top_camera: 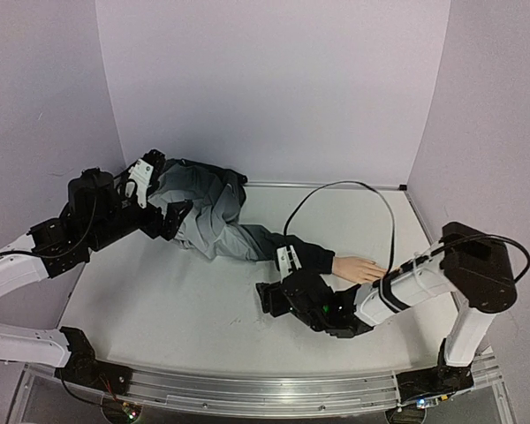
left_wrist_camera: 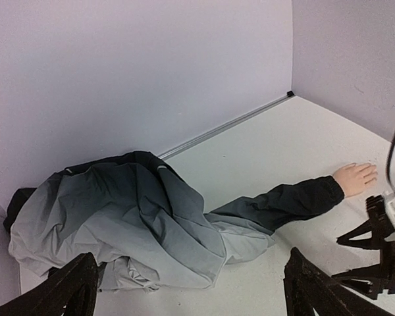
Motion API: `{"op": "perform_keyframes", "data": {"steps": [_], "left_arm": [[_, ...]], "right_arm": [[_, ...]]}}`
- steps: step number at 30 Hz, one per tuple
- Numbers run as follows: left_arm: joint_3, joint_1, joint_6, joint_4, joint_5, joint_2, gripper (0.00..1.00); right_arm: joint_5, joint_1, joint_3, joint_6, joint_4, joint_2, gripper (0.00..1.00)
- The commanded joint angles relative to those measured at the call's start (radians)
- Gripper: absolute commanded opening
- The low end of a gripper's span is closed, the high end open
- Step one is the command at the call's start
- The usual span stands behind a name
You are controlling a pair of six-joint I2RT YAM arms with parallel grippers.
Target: Paint the nails
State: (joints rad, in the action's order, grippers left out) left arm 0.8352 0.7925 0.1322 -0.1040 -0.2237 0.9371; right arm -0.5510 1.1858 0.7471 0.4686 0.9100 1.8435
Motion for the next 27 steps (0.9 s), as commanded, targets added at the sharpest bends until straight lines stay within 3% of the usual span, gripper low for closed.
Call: {"op": "perform_keyframes", "data": {"steps": [1, 5, 10, 16, 27], "left_arm": [[0.017, -0.101, -0.097, 0.033, -0.012, -0.002, 0.99], [0.03, -0.22, -0.118, 0.011, -0.003, -0.029, 0.99], [0.037, -0.377, -0.119, -0.003, -0.011, -0.071, 0.99], [0.034, -0.448, -0.087, -0.005, -0.028, -0.086, 0.99], [0.032, -0.463, -0.075, -0.002, 0.009, -0.08, 0.99]], "right_arm": [[-0.046, -0.057, 0.095, -0.021, -0.216, -0.21, 0.76], [-0.005, -0.159, 0.105, -0.038, -0.367, -0.4, 0.88], [0.138, -0.44, 0.088, -0.082, -0.52, -0.576, 0.94], [0.364, -0.806, 0.022, -0.152, -0.569, -0.734, 0.98], [0.351, -0.855, 0.004, -0.159, -0.609, -0.903, 0.98]]}}
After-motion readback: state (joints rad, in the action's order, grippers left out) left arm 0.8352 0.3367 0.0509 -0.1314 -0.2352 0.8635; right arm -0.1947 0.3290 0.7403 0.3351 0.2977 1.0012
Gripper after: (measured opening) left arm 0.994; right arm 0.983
